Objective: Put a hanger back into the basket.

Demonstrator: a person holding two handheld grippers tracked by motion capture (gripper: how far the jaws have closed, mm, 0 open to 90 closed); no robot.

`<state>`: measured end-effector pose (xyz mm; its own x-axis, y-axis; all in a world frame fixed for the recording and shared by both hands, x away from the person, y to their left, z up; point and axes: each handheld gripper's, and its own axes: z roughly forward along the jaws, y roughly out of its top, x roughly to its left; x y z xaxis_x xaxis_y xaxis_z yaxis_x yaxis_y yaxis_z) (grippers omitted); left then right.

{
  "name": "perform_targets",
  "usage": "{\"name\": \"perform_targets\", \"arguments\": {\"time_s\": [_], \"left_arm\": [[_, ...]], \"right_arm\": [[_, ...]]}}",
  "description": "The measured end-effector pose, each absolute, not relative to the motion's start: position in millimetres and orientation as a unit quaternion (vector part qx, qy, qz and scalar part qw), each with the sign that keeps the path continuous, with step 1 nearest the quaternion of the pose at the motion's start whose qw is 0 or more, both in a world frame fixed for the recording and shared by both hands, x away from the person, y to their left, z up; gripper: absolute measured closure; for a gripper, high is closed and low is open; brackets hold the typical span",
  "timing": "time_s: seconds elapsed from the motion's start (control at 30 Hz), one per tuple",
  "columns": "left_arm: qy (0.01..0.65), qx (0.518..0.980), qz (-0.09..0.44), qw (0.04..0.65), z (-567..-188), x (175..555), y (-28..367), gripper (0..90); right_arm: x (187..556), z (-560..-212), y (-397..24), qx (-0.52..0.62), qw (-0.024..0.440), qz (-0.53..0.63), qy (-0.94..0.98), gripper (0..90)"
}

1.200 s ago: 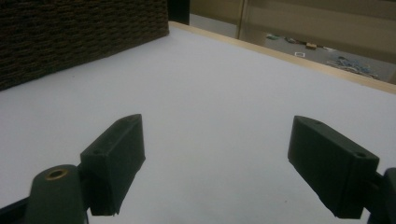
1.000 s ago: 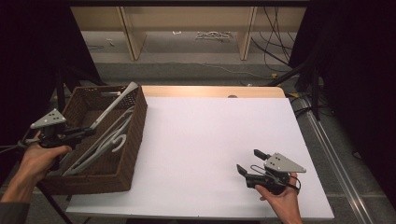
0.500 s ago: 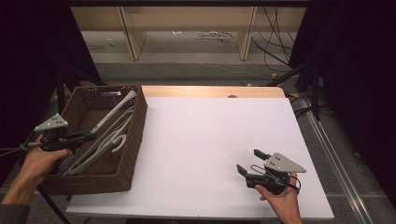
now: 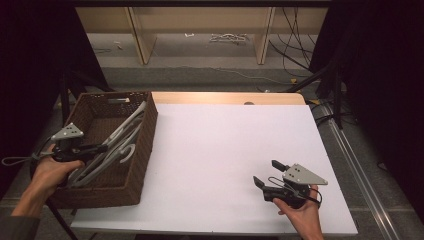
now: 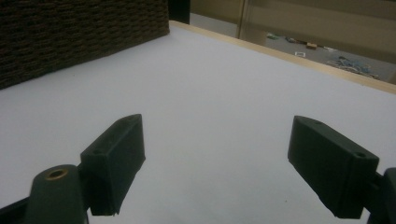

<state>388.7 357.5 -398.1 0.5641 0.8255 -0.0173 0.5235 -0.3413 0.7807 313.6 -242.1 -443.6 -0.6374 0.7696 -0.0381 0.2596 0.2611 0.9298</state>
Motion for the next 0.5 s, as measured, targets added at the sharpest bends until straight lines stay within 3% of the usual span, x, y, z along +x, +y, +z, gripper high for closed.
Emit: {"name": "perform_targets", "arguments": {"time_s": [0.5], "left_arm": [[0.429, 0.814, 0.167, 0.356, -412.1, 397.1, 357.0, 81.7]], "right_arm": [[312.9, -443.8, -241.4, 0.347, 0.246, 0.501, 0.754, 19.8]]}}
